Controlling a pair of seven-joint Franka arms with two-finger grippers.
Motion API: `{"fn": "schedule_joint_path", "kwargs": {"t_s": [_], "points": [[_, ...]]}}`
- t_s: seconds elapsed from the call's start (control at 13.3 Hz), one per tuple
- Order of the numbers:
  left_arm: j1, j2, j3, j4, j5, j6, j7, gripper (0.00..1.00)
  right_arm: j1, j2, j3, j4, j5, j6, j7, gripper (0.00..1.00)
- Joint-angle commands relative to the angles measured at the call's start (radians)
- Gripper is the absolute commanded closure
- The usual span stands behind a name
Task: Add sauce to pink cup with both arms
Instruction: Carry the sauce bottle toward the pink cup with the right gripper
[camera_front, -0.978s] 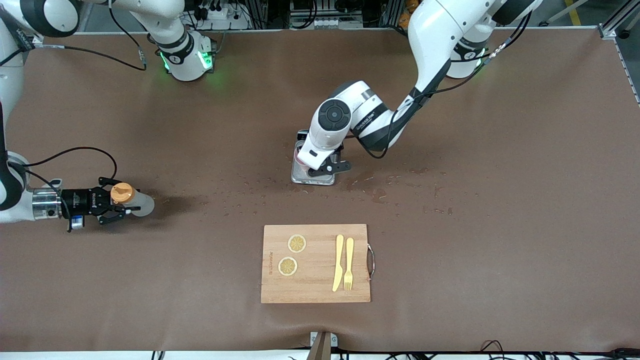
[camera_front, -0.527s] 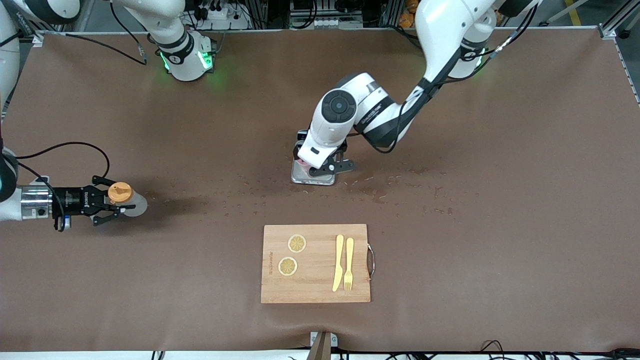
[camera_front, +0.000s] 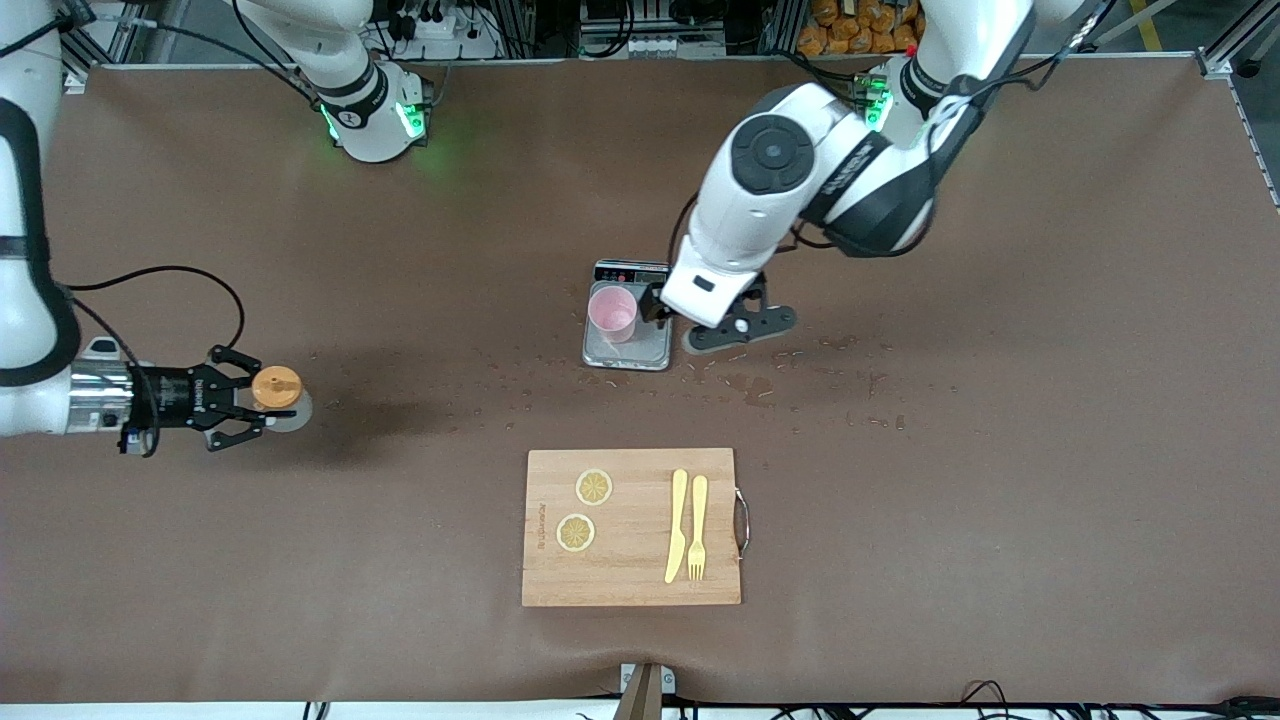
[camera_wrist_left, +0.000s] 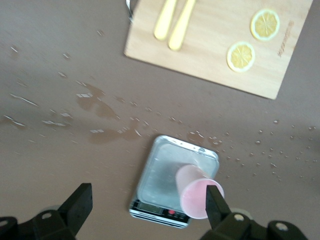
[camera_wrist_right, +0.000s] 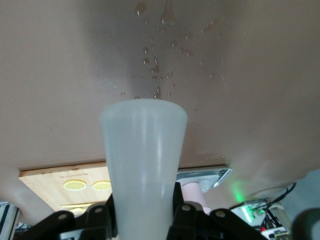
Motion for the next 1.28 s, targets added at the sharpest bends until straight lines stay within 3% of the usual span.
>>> {"fn": "schedule_joint_path", "kwargs": {"t_s": [0.0, 0.3, 0.68, 0.75, 0.98, 1.2], "points": [[0.083, -0.079, -0.003, -0.023, 0.027, -0.084, 0.121, 0.0, 0.051, -0.131, -0.005, -0.143, -0.009, 0.076, 0.073, 0.59], [0.233, -0.168, -0.008, -0.024, 0.018, -0.223, 0.426, 0.0, 0.159, -0.232, -0.007, -0.279, -0.009, 0.201, 0.18, 0.58], [0.393, -0.247, 0.0, -0.026, 0.01, -0.308, 0.757, 0.0, 0.311, -0.288, -0.005, -0.37, -0.044, 0.336, 0.362, 0.58], [0.399, -0.262, 0.022, -0.024, 0.016, -0.325, 0.8, 0.0, 0.34, -0.289, -0.007, -0.372, -0.058, 0.344, 0.408, 0.55], [0.26, -0.325, 0.263, -0.036, 0.01, -0.354, 0.981, 0.0, 0.423, -0.288, -0.005, -0.372, -0.121, 0.376, 0.549, 0.57], [0.253, -0.354, 0.293, -0.029, 0.013, -0.421, 1.022, 0.0, 0.502, -0.289, -0.005, -0.37, -0.227, 0.391, 0.703, 0.58]]}}
